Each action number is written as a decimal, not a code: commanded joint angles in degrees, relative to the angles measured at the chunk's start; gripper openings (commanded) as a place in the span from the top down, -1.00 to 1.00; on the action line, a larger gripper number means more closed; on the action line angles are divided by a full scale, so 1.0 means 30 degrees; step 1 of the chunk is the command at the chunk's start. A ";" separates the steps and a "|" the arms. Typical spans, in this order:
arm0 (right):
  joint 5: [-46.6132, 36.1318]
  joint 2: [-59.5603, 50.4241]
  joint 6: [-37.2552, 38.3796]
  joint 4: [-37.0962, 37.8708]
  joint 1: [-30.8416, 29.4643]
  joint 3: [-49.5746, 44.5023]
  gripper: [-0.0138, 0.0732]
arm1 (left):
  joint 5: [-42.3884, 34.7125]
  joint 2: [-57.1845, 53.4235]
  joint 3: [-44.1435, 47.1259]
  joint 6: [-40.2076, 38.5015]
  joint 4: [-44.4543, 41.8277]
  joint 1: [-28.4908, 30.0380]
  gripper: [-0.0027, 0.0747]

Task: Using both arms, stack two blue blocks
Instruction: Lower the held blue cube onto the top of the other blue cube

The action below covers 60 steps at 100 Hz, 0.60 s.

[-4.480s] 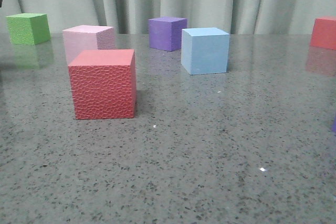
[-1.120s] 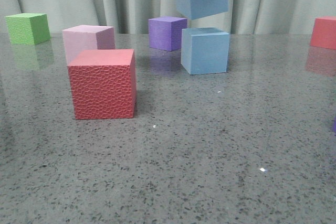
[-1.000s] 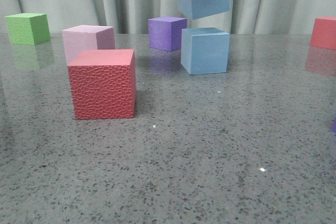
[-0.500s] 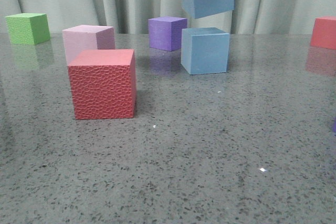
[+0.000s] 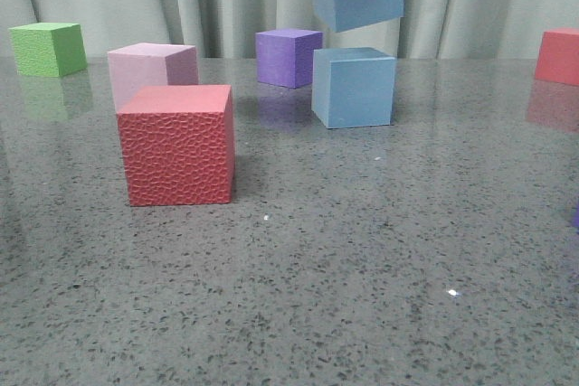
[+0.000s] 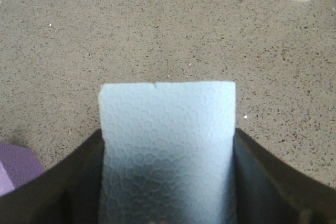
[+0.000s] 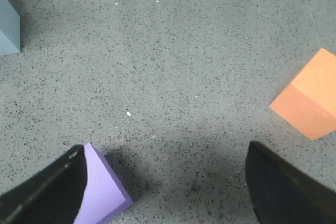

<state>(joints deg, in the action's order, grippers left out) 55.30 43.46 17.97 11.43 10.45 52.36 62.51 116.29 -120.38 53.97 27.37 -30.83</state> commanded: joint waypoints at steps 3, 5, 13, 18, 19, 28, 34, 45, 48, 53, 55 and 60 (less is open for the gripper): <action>-0.1217 -0.0075 -0.0118 0.0524 -0.0092 0.0462 -0.72 | -0.0660 -0.1045 -0.0578 0.0022 0.0872 -0.0187 0.30; -0.1217 -0.0075 -0.0118 0.0524 -0.0092 0.0462 -0.72 | -0.0660 -0.1045 -0.0578 0.0022 0.0877 -0.0187 0.30; -0.1217 -0.0075 -0.0118 0.0524 -0.0092 0.0462 -0.72 | -0.0660 -0.1045 -0.0578 0.0060 0.0866 -0.0187 0.30; -0.1217 -0.0075 -0.0118 0.0524 -0.0092 0.0462 -0.72 | -0.0660 -0.1045 -0.0578 0.0133 0.0866 -0.0187 0.30; -0.1217 -0.0075 -0.0118 0.0524 -0.0092 0.0462 -0.72 | -0.0660 -0.1045 -0.0578 0.0133 0.0866 -0.0187 0.30; -0.1217 -0.0075 -0.0118 0.0524 -0.0092 0.0462 -0.72 | -0.0660 -0.1045 -0.0578 0.0164 0.0834 -0.0187 0.30; -0.1217 -0.0075 -0.0118 0.0524 -0.0092 0.0462 -0.72 | -0.0660 -0.1045 -0.0578 0.0164 0.0826 -0.0187 0.30; -0.1281 -0.0075 -0.0118 0.0524 -0.0092 0.0462 -0.72 | -0.0660 -0.1045 -0.0578 0.0292 0.0826 -0.0187 0.30; -0.1297 -0.0075 -0.0118 0.0524 -0.0092 0.0462 -0.72 | -0.0660 -0.1002 -0.0578 0.0292 0.0826 -0.0187 0.30; -0.1310 -0.0075 -0.0118 0.0524 -0.0092 0.0462 -0.72 | -0.0660 -0.0953 -0.0578 0.0303 0.0826 -0.0187 0.30; -0.1310 -0.0075 -0.0118 0.0524 -0.0092 0.0462 -0.72 | -0.0660 -0.0953 -0.0578 0.0303 0.0826 -0.0187 0.30; -0.1318 -0.0075 -0.0118 0.0524 -0.0092 0.0462 -0.72 | -0.0623 -0.0810 -0.0578 0.0303 0.0793 -0.0187 0.30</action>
<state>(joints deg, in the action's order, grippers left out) 55.01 43.46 17.97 11.43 10.45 52.36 62.51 116.42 -120.38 54.78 27.37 -30.83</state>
